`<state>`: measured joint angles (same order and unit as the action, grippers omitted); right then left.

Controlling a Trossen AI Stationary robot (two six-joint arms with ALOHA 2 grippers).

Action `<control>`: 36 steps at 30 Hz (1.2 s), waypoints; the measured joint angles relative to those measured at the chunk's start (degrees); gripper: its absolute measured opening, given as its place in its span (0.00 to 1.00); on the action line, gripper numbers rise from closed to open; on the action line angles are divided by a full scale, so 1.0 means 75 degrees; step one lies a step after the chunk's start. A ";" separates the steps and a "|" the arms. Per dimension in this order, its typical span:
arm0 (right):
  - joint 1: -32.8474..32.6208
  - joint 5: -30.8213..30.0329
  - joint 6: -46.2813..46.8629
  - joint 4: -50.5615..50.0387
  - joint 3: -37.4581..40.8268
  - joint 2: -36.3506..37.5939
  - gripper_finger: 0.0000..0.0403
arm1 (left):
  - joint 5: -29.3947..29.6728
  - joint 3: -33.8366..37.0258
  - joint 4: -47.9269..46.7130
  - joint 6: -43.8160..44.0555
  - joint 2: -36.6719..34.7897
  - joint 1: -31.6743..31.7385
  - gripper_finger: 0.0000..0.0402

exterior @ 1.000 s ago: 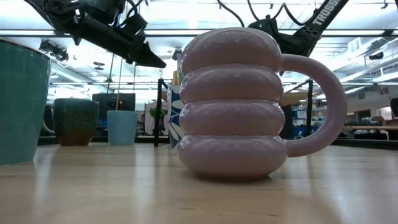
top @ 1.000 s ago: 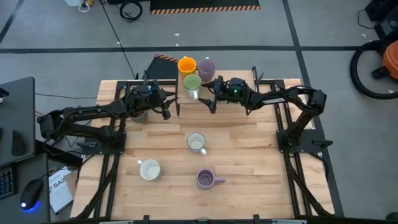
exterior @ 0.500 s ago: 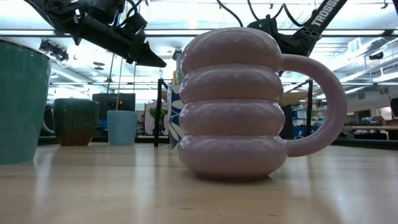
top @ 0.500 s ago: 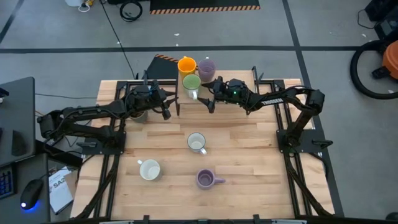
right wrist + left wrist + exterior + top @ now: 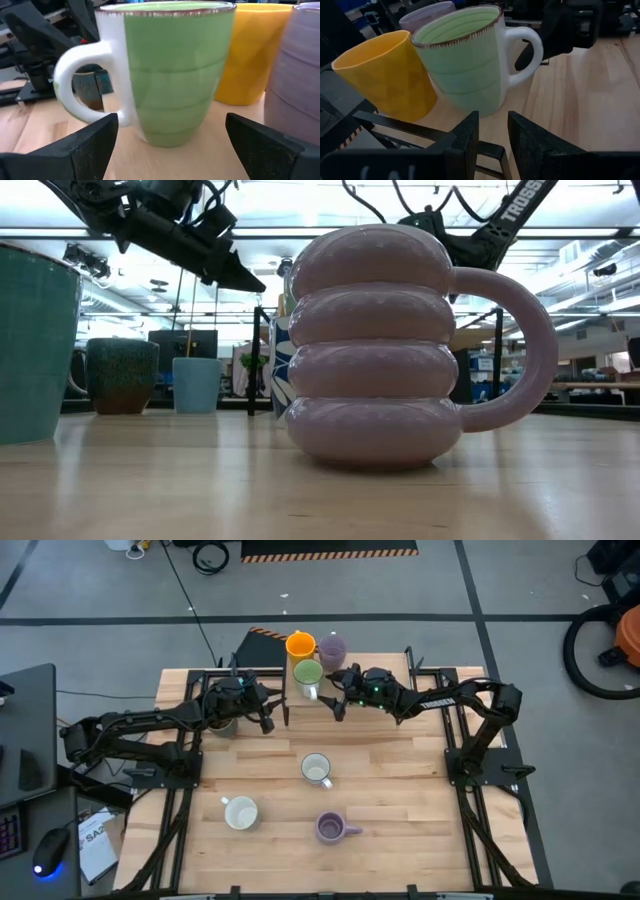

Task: Place coffee mugs
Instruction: Adjust the green mug on the shelf

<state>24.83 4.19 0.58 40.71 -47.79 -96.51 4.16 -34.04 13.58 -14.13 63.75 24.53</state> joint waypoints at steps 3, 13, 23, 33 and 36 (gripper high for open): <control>-0.0140 -0.0212 0.0063 -0.0005 0.0000 0.0003 0.93 | -0.0001 0.0002 0.0010 0.0004 0.0000 -0.0002 0.27; -0.0322 -0.0833 0.0158 -0.0006 0.0000 0.0003 0.93 | 0.0000 -0.0046 0.0069 0.0002 -0.0006 -0.0003 0.27; -0.0367 -0.1215 0.1098 0.0081 0.0000 0.0006 0.93 | 0.0003 -0.0054 0.0232 0.0003 -0.0006 -0.0003 0.27; -0.0424 -0.1367 0.0491 0.0030 0.0000 0.0009 0.93 | -0.0389 -0.0058 0.0315 0.0058 -0.0006 -0.0003 0.27; -0.0327 -0.1460 0.0492 -0.0075 -0.0001 0.0009 0.93 | -0.0486 -0.0058 0.0312 0.0058 -0.0006 -0.0003 0.27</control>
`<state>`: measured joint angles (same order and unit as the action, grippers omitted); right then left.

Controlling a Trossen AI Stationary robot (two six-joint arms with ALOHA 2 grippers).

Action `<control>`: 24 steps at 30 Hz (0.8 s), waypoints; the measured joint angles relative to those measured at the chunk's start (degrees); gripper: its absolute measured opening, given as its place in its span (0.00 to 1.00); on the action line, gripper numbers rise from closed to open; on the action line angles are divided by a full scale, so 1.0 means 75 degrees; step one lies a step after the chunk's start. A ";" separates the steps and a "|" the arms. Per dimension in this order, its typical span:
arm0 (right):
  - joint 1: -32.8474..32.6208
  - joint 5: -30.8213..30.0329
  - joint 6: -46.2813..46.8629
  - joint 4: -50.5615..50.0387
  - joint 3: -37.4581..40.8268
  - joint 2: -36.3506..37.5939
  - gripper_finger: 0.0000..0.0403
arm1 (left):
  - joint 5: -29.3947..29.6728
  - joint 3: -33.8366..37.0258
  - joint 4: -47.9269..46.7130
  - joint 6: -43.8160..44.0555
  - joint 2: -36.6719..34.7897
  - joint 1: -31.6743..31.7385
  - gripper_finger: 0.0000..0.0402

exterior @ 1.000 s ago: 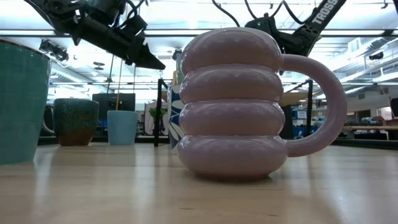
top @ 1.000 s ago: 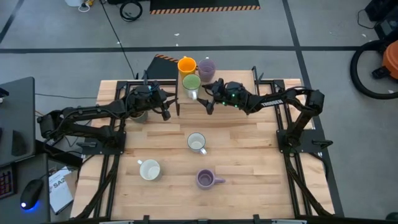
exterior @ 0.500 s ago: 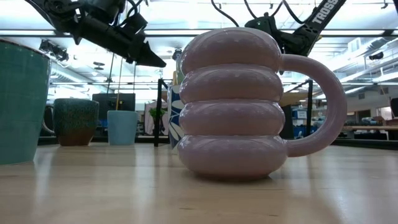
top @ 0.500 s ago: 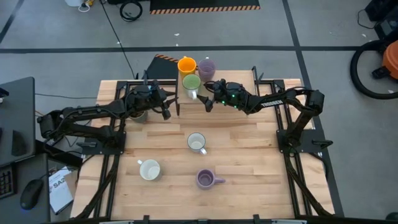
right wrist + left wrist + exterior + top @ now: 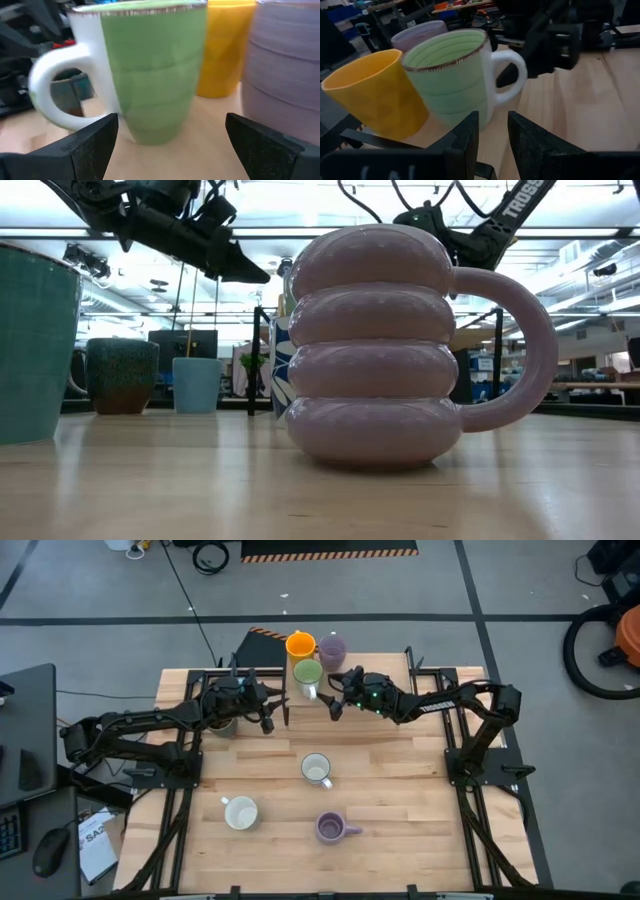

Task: Place coffee mugs
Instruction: Adjust the green mug on the shelf

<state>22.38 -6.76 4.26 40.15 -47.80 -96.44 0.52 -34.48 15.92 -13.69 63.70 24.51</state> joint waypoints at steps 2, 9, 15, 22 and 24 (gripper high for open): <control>0.0036 0.0015 -0.0129 -0.0181 -0.0002 0.0000 0.93 | -0.0044 0.0000 -0.0016 0.0000 0.0000 0.0000 0.27; 0.0029 0.0047 -0.0208 -0.0326 0.0000 0.0000 0.93 | -0.0050 0.0000 -0.0052 -0.0032 0.0000 0.0003 0.27; -0.0146 0.0054 -0.0200 -0.0155 -0.0002 0.0000 0.93 | -0.0050 0.0000 -0.0047 -0.0035 0.0000 0.0003 0.27; -0.0375 -0.0011 -0.0197 0.0005 -0.0002 0.0000 0.93 | -0.0050 -0.0003 0.0009 0.0091 0.0000 0.0000 0.27; -0.0411 -0.0087 -0.0197 0.0100 -0.0002 0.0000 0.93 | -0.0050 -0.0003 0.0010 0.0093 0.0000 0.0000 0.27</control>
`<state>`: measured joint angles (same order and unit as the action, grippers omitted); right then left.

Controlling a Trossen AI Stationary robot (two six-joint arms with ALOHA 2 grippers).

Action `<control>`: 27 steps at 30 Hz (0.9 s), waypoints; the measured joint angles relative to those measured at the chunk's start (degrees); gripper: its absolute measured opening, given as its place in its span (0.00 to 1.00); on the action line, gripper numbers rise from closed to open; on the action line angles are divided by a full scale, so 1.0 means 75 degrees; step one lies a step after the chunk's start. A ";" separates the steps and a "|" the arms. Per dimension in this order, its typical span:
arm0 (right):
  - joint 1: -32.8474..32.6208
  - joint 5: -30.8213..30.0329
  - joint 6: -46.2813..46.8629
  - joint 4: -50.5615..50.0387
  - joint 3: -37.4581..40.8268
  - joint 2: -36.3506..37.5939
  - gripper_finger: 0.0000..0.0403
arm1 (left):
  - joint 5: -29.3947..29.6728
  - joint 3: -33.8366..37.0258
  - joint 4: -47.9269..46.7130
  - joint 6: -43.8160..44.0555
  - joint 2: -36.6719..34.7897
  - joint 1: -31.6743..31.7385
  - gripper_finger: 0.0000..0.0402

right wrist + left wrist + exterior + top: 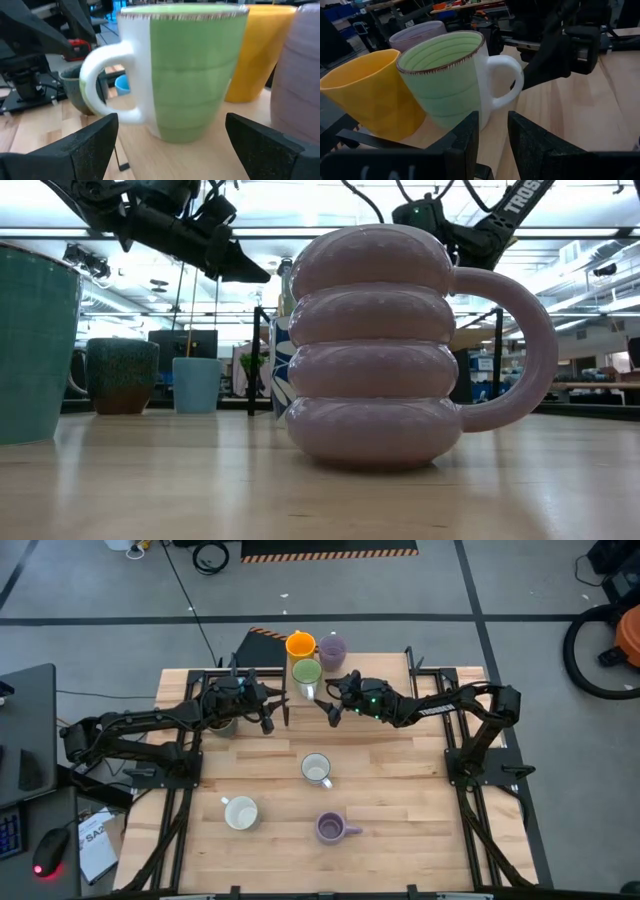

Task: Place coffee mugs
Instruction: Adjust the green mug on the shelf

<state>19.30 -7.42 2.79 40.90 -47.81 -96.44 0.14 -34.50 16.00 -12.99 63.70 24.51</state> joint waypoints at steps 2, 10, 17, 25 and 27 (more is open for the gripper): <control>-0.0014 -0.0012 0.0000 0.0106 0.0000 0.0000 0.93 | 0.0000 0.0000 0.0009 0.0000 0.0000 0.0000 0.27; -0.0021 -0.0008 0.0087 0.0100 0.0000 0.0000 0.93 | 0.0000 0.0000 0.0016 0.0096 -0.0001 0.0000 0.27; 0.0000 0.0295 -0.0654 -0.0128 0.0003 0.0037 0.93 | -0.0002 0.0000 -0.0023 0.0108 0.0000 0.0000 0.27; 0.0537 0.2345 -0.1520 -0.0767 0.0003 0.0221 0.93 | 0.0000 0.0000 -0.0222 0.0111 -0.0002 0.0000 0.27; 0.0678 0.2722 -0.1398 -0.0723 0.0003 0.0233 0.93 | 0.0000 0.0000 -0.0220 0.0111 0.0000 0.0000 0.27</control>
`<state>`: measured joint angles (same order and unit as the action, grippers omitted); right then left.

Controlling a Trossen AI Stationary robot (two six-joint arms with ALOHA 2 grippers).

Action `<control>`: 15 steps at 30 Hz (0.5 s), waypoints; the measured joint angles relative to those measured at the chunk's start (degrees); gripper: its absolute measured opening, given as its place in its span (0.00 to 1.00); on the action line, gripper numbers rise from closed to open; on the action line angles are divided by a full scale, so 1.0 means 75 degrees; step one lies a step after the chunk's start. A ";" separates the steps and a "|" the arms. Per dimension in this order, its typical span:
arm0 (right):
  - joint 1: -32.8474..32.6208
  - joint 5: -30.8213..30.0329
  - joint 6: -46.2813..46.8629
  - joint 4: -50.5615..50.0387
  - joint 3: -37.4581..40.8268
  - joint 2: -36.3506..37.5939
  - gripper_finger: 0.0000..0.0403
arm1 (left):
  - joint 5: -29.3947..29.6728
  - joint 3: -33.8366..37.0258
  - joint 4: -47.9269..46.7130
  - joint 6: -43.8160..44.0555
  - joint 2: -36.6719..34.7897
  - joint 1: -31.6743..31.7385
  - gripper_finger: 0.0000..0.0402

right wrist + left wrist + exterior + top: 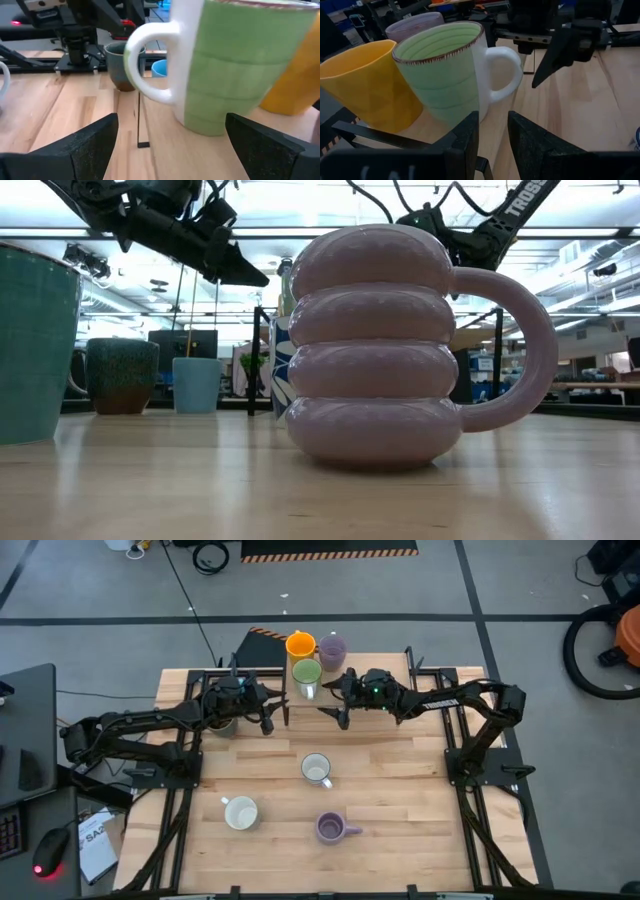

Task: Place coffee mugs
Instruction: Adjust the green mug on the shelf

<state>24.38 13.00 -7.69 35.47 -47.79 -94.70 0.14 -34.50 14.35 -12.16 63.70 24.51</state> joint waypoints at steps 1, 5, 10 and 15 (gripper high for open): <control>0.0044 0.0016 0.0056 0.0001 0.0000 0.0000 0.93 | 0.0000 0.0000 0.0000 0.0000 -0.0003 0.0000 0.27; 0.0166 0.0022 0.0197 -0.0004 0.0000 0.0000 0.93 | 0.0000 0.0000 -0.0003 0.0000 -0.0002 0.0000 0.27; 0.0180 0.0029 0.0176 0.0195 0.0000 0.0000 0.93 | 0.0000 0.0000 -0.0002 0.0000 -0.0003 0.0000 0.27; 0.0183 0.0192 0.0223 0.0824 0.0000 0.0000 0.93 | 0.0000 0.0000 0.0001 0.0012 -0.0003 0.0000 0.27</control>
<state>25.76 14.44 -6.02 41.65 -47.79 -94.70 0.14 -34.50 14.36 -12.07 63.68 24.51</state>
